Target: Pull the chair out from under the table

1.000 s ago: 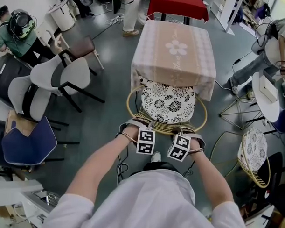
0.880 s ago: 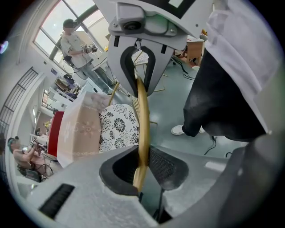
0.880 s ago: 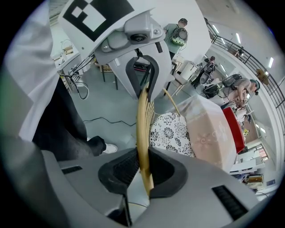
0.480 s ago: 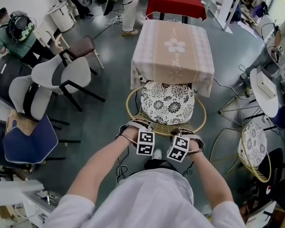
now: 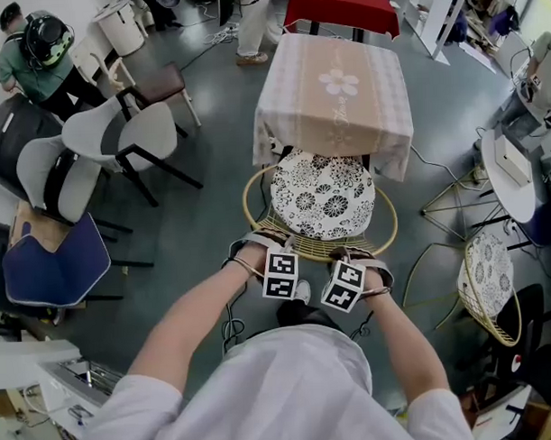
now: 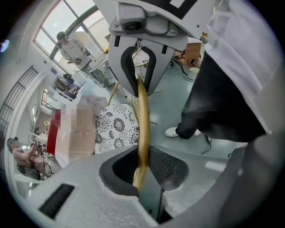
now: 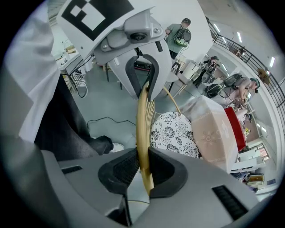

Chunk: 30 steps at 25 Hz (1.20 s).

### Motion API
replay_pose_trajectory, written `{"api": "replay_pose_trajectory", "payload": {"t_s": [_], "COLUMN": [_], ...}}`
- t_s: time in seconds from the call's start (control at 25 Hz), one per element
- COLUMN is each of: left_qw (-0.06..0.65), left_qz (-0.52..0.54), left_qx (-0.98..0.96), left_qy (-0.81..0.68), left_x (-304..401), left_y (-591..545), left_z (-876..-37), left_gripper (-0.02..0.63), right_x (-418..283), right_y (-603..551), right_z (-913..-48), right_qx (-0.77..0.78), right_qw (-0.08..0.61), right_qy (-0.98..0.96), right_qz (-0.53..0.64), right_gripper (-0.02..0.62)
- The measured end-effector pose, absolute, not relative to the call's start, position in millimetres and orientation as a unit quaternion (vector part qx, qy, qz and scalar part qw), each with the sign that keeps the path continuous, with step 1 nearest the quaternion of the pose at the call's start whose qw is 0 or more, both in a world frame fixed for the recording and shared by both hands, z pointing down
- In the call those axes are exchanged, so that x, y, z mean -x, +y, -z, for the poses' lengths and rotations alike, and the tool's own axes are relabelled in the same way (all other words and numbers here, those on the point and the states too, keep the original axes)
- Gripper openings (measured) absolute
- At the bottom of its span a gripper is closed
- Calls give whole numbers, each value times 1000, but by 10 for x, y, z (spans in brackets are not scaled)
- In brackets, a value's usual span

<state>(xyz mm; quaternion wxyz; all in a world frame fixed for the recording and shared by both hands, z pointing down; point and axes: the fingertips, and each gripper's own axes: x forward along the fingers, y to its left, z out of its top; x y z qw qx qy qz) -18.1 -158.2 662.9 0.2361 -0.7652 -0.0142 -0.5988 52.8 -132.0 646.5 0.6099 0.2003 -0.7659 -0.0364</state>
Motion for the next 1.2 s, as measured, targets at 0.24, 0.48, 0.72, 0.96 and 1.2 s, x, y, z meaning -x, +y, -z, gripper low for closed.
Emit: {"api": "replay_pose_trajectory", "payload": {"t_s": [0.24,0.48,0.72,0.96,1.2], "left_qw": [236,232,230,229,231], "left_qz": [596,596,595,598,599], "left_qx": [768,769,770,768,767], "left_qy": [-10,-7,-6,-6,-9], "left_x": [229,261,302,329,361], "left_y": [-1398,-1192,-998,-796,-610], "left_z": [-6628,-6641,-6630,-6639,-6653], "left_gripper": [67,67,67,67,67], "right_x": [-481,-452,-411,-387,-362], "right_y": [-1135,-933,-742,-552,-370], "right_z": [-6465,-6478,-6470,-6475,-6489], "right_qx": [-198,-195,-191,-191,-191], "right_qw": [612,613,615,615,618], "right_qy": [-765,-765,-764,-763,-761], "right_qz": [39,39,41,42,44], "right_gripper": [44,44,44,44,46]}}
